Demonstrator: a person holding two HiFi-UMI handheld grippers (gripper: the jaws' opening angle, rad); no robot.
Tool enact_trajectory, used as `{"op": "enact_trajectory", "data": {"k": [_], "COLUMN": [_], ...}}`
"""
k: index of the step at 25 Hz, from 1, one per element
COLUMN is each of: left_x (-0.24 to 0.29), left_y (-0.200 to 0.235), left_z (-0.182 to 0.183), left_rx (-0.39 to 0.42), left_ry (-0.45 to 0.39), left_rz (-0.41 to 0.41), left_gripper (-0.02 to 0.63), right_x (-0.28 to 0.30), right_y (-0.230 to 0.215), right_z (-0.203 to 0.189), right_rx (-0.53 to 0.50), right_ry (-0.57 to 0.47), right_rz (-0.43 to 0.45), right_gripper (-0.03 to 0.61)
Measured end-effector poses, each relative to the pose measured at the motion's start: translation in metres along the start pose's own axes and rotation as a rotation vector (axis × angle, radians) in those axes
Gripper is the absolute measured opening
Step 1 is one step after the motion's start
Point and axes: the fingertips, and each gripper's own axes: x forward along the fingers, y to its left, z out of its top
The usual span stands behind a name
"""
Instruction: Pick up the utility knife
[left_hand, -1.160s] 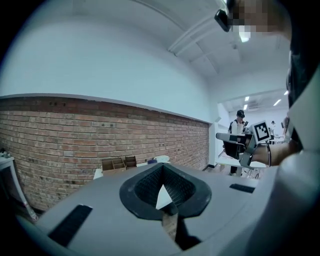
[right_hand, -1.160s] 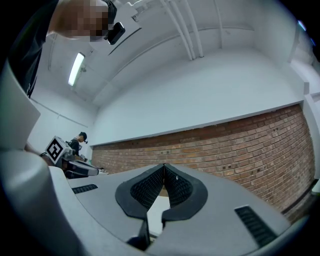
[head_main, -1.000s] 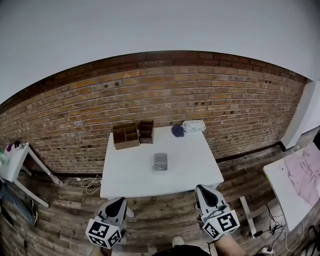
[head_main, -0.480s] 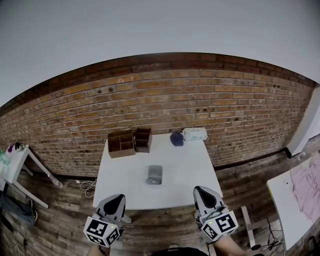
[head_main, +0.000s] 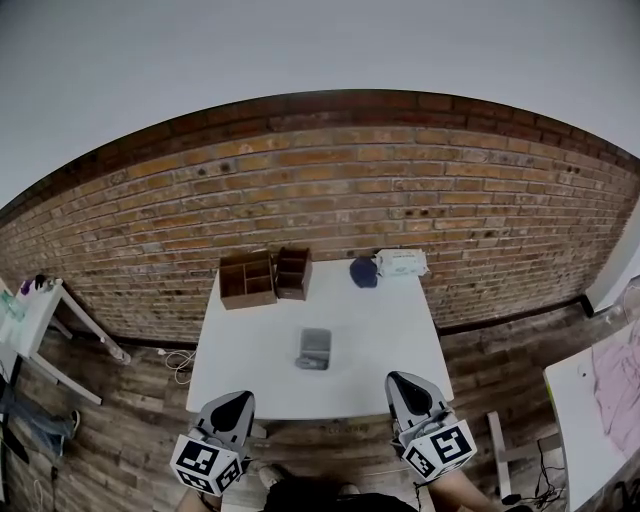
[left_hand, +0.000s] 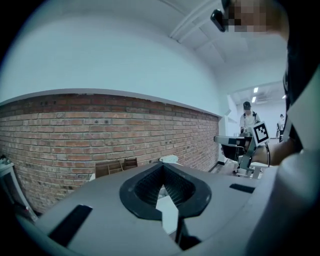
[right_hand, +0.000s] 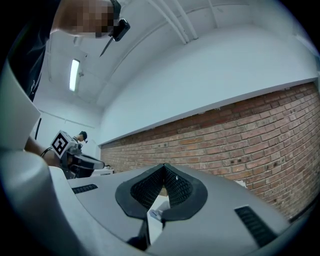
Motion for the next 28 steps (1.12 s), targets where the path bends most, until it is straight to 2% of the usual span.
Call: {"op": "enact_trajectory", "data": {"k": [6,10,21,28], "left_x": [0.014,0.028,0.061,0.079], "left_y": [0.02,0.039,0.114,0.146], "left_z": [-0.009,-0.014,-0.004,-0.008], "left_rx": [-0.02,-0.027,-0.037,-0.042], "left_ry": [0.004,0.013,-0.007,-0.005], "left_rz": [-0.022,-0.054,-0.106,-0.184], "left_gripper": [-0.009,-0.009,-0.009,-0.009], "right_x": [0.022,0.042,0.108,0.141], "right_y": [0.005,0.004,0.017,0.028], "right_z": [-0.01,-0.017,-0.022,-0.03], "right_rx": [-0.011,-0.011,-0.03,-0.065], "right_ry": [0.032,0.037,0.056,0.104], "right_rz": [0.0,-0.036,-0.08,-0.138], "right_gripper": [-0.002,-0.002,-0.002,-0.002]}}
